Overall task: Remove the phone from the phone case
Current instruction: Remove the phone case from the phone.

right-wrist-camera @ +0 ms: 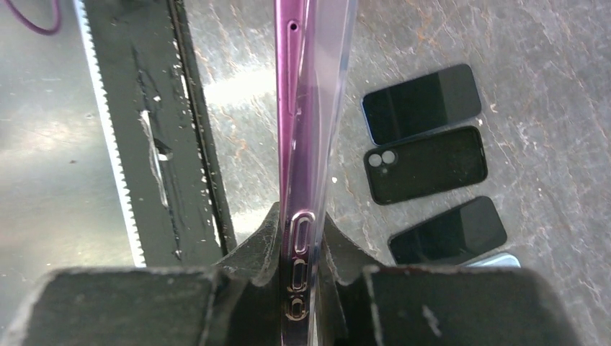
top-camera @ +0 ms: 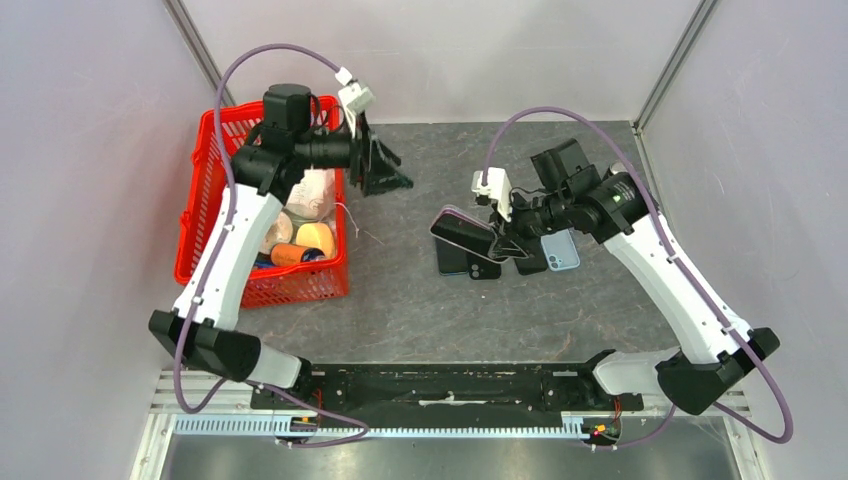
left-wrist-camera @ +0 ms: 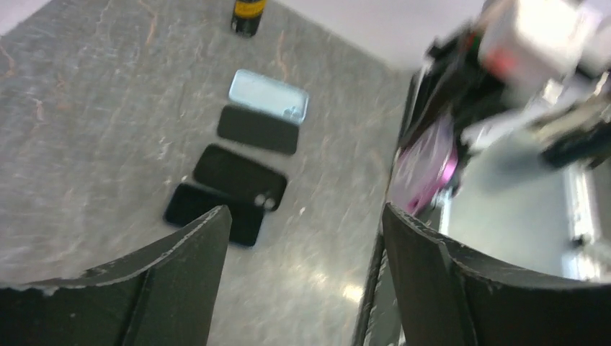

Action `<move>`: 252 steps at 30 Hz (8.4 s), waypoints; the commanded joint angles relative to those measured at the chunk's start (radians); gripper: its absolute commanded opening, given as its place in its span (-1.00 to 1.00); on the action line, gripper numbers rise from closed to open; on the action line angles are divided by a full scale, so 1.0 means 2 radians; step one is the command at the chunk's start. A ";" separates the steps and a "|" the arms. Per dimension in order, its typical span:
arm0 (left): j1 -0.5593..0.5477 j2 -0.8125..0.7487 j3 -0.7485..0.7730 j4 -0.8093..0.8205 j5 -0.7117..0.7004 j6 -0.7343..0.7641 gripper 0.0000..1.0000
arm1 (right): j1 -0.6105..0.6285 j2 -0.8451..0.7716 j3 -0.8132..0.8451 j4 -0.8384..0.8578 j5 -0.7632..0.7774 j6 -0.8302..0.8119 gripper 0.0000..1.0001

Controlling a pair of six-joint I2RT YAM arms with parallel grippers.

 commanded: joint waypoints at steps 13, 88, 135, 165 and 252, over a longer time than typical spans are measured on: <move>-0.084 -0.133 -0.136 -0.096 0.028 0.306 0.79 | -0.020 0.012 0.057 -0.022 -0.198 0.019 -1.00; -0.268 -0.005 -0.017 -0.238 -0.074 0.655 -0.96 | -0.015 0.081 -0.002 -0.038 -0.367 -0.019 -1.00; -0.253 0.055 0.013 -0.116 -0.029 0.479 -0.96 | 0.028 0.066 0.001 -0.072 -0.344 -0.059 -1.00; -0.213 0.091 -0.117 -0.038 0.017 0.410 -0.96 | 0.030 0.050 0.023 -0.097 -0.324 -0.083 -1.00; -0.106 -0.146 -0.182 0.107 -0.012 -0.108 0.01 | -0.027 0.085 0.015 -0.046 -0.287 -0.013 -1.00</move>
